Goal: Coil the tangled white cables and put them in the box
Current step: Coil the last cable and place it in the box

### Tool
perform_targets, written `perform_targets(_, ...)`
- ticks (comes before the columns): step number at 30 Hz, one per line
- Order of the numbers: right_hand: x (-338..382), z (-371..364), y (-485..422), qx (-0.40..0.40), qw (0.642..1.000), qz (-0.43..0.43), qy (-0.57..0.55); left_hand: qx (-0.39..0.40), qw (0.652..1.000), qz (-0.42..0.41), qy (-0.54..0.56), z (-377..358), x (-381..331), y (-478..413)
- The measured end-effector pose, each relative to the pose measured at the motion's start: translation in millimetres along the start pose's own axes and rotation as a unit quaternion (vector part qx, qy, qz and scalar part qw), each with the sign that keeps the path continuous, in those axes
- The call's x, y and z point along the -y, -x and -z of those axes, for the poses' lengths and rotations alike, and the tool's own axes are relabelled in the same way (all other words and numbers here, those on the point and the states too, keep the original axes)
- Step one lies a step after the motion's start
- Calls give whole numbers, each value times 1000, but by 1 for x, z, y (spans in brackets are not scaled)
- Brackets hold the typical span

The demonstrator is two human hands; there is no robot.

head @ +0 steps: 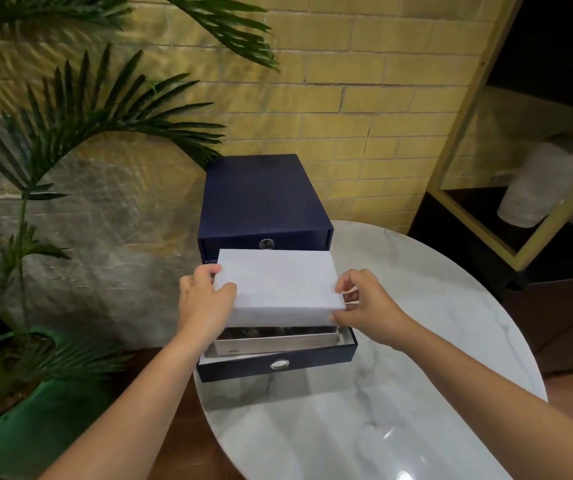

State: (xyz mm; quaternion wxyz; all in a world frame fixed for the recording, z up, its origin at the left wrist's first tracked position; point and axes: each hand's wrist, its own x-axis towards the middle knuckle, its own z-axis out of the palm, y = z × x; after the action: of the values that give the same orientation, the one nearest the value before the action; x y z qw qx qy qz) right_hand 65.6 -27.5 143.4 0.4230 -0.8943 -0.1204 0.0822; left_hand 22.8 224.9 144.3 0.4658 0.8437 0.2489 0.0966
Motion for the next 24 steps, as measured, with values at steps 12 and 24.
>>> perform_targets(12,-4,2,11,54,998,7,4,20,998,10,-65,-5,0,21)
perform_targets(24,-5,-1,-1,78,974,44,207,80,953,-36,-290,-6,12,24)
